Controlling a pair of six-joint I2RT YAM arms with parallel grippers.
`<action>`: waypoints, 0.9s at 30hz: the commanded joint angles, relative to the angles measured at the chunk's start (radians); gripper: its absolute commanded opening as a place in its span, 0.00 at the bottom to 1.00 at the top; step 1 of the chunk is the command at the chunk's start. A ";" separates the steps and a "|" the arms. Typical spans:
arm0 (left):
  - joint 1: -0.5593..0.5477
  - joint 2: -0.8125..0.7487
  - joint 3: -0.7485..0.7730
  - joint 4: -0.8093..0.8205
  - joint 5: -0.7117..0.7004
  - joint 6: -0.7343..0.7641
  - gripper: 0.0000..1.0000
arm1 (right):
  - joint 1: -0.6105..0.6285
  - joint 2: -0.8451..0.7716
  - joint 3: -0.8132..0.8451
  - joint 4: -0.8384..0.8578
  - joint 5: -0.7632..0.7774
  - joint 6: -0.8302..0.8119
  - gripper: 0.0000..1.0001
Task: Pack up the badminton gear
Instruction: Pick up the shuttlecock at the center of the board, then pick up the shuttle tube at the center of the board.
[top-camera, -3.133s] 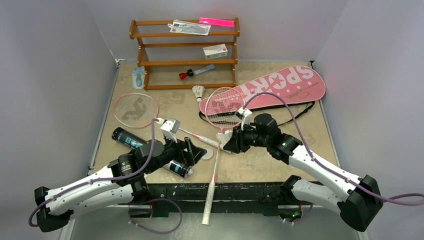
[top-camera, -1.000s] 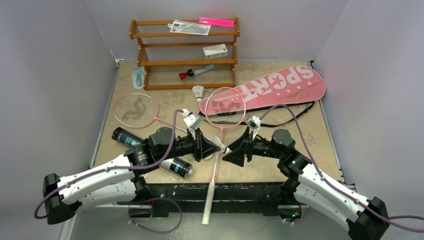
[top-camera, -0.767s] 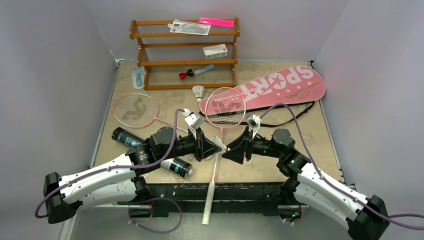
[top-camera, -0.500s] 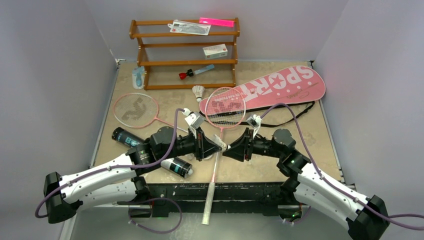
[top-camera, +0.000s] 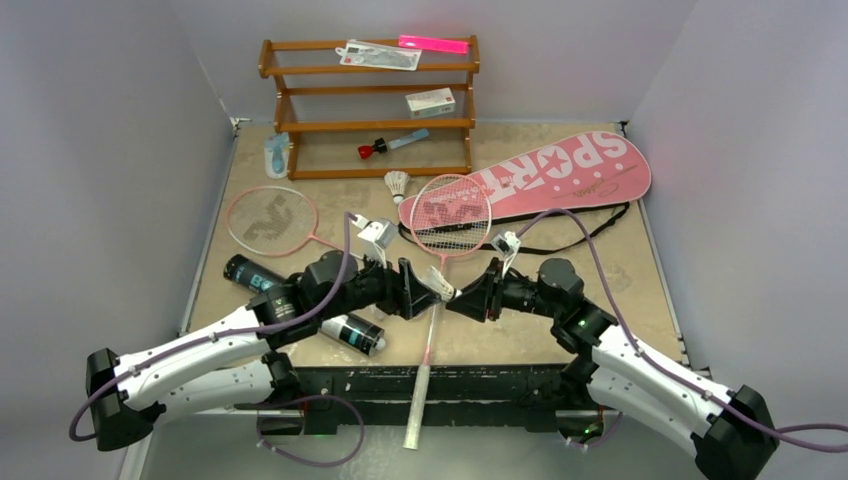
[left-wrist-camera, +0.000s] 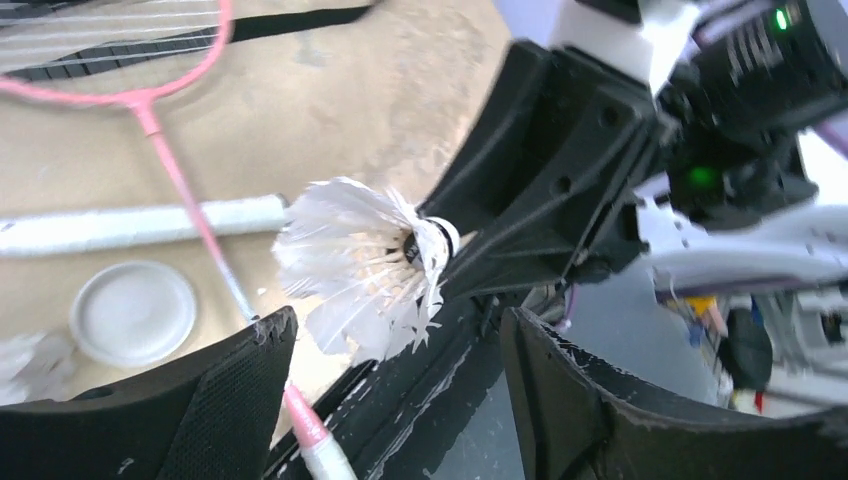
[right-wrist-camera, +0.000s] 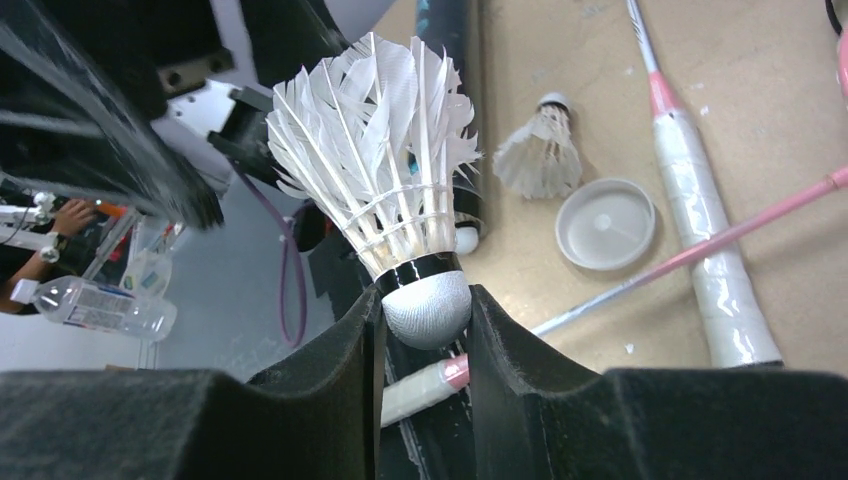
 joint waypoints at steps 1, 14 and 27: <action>0.013 -0.018 0.127 -0.275 -0.281 -0.225 0.73 | 0.002 0.036 -0.019 0.002 0.061 -0.030 0.18; 0.272 0.042 0.152 -0.930 -0.466 -0.779 0.67 | 0.002 0.049 -0.033 0.004 0.073 -0.069 0.17; 0.683 0.125 0.175 -1.041 -0.419 -0.565 0.74 | 0.002 -0.004 0.005 -0.077 0.066 -0.127 0.17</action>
